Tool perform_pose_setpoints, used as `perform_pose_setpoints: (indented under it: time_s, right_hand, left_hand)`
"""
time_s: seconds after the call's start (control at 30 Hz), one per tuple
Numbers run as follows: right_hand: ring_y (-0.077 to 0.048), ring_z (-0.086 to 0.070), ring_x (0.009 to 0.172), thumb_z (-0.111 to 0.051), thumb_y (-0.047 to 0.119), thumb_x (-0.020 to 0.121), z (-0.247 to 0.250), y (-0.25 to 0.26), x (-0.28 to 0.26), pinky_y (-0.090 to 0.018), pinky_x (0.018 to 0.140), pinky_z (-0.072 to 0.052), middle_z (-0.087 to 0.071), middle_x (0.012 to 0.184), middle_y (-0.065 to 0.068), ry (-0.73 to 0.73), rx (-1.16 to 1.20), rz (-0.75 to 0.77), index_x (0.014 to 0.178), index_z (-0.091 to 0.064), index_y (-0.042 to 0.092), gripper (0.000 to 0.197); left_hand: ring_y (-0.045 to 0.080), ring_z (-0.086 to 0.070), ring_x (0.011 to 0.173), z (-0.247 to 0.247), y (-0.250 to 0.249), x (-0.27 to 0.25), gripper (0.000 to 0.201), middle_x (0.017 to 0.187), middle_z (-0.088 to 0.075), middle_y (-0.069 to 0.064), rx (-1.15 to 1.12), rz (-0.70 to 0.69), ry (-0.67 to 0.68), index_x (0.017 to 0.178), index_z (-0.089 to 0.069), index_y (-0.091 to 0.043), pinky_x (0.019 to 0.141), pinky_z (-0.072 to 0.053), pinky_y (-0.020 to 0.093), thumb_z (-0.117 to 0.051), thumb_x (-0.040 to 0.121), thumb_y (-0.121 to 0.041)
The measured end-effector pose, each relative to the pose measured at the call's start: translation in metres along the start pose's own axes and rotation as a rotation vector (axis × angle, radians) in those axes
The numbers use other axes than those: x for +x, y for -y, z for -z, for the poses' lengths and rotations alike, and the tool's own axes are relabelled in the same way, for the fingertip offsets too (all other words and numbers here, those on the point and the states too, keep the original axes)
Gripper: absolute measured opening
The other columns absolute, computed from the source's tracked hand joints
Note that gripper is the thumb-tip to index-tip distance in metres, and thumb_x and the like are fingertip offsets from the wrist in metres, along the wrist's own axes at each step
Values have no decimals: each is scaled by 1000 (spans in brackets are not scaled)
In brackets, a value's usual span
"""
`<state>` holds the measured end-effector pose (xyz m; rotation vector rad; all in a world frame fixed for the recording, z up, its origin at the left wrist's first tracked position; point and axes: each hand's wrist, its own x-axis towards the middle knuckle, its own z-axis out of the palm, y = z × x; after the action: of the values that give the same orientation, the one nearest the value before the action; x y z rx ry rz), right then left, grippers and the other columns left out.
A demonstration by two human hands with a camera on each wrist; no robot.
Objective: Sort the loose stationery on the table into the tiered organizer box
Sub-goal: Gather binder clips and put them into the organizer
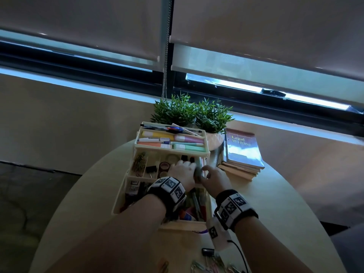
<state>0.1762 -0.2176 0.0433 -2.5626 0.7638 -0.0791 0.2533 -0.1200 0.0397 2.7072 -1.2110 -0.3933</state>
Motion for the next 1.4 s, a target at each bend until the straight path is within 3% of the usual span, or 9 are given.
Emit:
perform_pose_setpoints:
  time_s: [0.13, 0.37, 0.53, 0.7, 0.93, 1.1, 1.17, 1.3, 1.4]
  right_hand:
    - [-25, -62, 93, -50, 33, 90, -4, 5, 4, -23, 68, -39, -65, 103, -12, -7, -98, -20, 106, -61, 7, 32]
    - [-23, -53, 74, -55, 31, 83, 2, 8, 9, -25, 64, -37, -58, 82, -9, -9, -26, -160, 88, -66, 4, 30]
    - [-28, -61, 97, -52, 26, 88, 3, 11, 3, -24, 70, -37, -64, 99, -12, -9, 40, -113, 106, -59, 10, 25]
    - [-28, -61, 103, -46, 19, 92, 2, 15, 1, -25, 77, -43, -65, 111, -15, 19, 29, -43, 126, -52, 16, 35]
    - [-26, -59, 99, -59, 23, 82, 4, 19, 9, -29, 80, -46, -63, 110, -12, 14, 149, -212, 107, -59, 7, 30]
    - [-20, -54, 85, -65, 29, 78, 6, 13, 0, -24, 66, -40, -62, 105, -8, -41, 143, -232, 103, -59, 9, 33]
    - [-18, -50, 80, -65, 32, 79, 7, 12, -5, -23, 58, -35, -63, 103, -8, -58, 81, -203, 103, -57, 10, 34]
    - [-26, -61, 93, -63, 33, 80, 7, 12, -9, -23, 66, -33, -66, 105, -11, -90, 28, -159, 103, -56, 10, 33]
    - [-30, -62, 98, -61, 33, 81, 10, 12, -11, -25, 67, -34, -67, 105, -14, -94, -7, -122, 103, -55, 9, 33]
  left_hand:
    - [29, -45, 120, -1, -4, 6, 46, 125, -52, 11, 2, 126, -60, 118, -48, -11, 98, -37, 42, -52, 86, -43]
    - [29, -62, 99, 9, -7, 13, 28, 106, -65, 12, -131, 221, -20, 99, -59, -5, 69, -45, 32, -58, 85, -28]
    - [28, -66, 89, 5, -5, 15, 32, 92, -68, 10, -206, 240, -36, 68, -52, -9, 61, -43, 29, -64, 79, -36]
    - [28, -65, 94, 3, -7, 15, 23, 99, -68, 9, -142, 234, -45, 90, -62, -7, 66, -44, 31, -57, 86, -29]
    - [29, -64, 94, 4, -4, 13, 20, 100, -67, 11, -157, 228, -22, 88, -61, -6, 66, -44, 31, -55, 87, -25]
    - [28, -63, 92, 3, -2, 10, 36, 97, -66, 10, -168, 229, -32, 83, -55, -8, 63, -43, 29, -57, 84, -44]
    - [28, -63, 94, 0, -1, 10, 38, 99, -65, 9, -161, 220, -69, 92, -54, -8, 64, -43, 30, -58, 83, -45]
    - [28, -56, 107, -11, -4, 10, 31, 113, -58, 10, -68, -4, -209, 115, -46, -12, 79, -46, 38, -52, 87, -24]
    - [27, -46, 111, -15, 0, 11, 31, 120, -50, 9, -15, -177, -179, 121, -50, -16, 91, -42, 37, -49, 90, -21]
